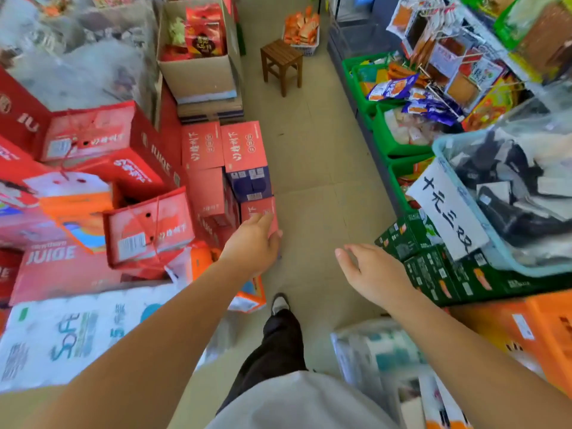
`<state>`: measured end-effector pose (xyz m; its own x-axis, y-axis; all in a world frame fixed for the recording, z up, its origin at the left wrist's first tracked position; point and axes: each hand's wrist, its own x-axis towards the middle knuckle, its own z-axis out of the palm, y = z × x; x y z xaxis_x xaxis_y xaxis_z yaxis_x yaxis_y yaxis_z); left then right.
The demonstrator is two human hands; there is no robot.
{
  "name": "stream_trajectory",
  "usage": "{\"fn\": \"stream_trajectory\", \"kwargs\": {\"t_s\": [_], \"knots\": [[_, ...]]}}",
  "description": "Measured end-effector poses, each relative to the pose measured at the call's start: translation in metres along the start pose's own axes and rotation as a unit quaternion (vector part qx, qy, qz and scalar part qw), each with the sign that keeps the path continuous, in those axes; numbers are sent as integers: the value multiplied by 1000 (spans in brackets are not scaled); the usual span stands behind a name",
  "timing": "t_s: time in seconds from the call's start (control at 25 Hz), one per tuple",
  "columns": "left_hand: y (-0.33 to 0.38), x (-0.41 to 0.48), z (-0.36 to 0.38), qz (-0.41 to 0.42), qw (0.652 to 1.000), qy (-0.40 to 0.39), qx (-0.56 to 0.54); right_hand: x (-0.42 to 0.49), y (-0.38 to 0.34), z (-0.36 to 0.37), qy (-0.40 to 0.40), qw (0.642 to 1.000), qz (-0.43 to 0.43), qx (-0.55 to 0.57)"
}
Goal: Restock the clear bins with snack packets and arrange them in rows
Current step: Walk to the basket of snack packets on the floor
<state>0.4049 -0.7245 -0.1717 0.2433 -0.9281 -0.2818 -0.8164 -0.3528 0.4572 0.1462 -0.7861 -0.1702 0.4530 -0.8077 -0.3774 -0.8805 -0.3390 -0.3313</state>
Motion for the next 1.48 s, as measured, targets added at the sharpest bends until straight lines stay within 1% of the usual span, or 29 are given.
{"fn": "stream_trajectory", "kwargs": {"t_s": [0.12,0.24,0.4,0.48,0.56,0.72,0.84,1.0,1.16,1.28,1.4,1.48], "knots": [[-5,73,-22,4,1000,5,-7,85,-8,-23,-29,999,14,1],[-1,124,-36,10,999,-38,7,155,-15,-47,-52,998,22,6],[-2,197,-47,-39,997,-71,14,240,-17,-78,-109,993,40,-7],[-7,231,-51,-55,996,-71,14,285,-17,-94,-139,990,26,-19],[-9,273,-54,-75,994,-80,-4,337,-16,-112,-149,988,3,-34],[4,374,-59,-121,990,-70,-33,444,-1,-157,-131,989,-57,-44],[36,451,-72,-141,987,-51,-56,507,29,-197,-124,988,-73,-49],[78,543,-101,-136,987,-19,-80,572,73,-241,-112,991,-60,-43],[78,639,-133,-138,987,-5,-80,653,91,-270,-111,993,-45,-20],[69,731,-168,-133,989,-14,-60,737,88,-293,-112,993,-23,-14],[58,828,-204,-111,992,-20,-55,822,69,-323,-87,996,2,-13],[56,886,-231,-116,991,-26,-64,874,56,-352,-72,997,15,4]]}}
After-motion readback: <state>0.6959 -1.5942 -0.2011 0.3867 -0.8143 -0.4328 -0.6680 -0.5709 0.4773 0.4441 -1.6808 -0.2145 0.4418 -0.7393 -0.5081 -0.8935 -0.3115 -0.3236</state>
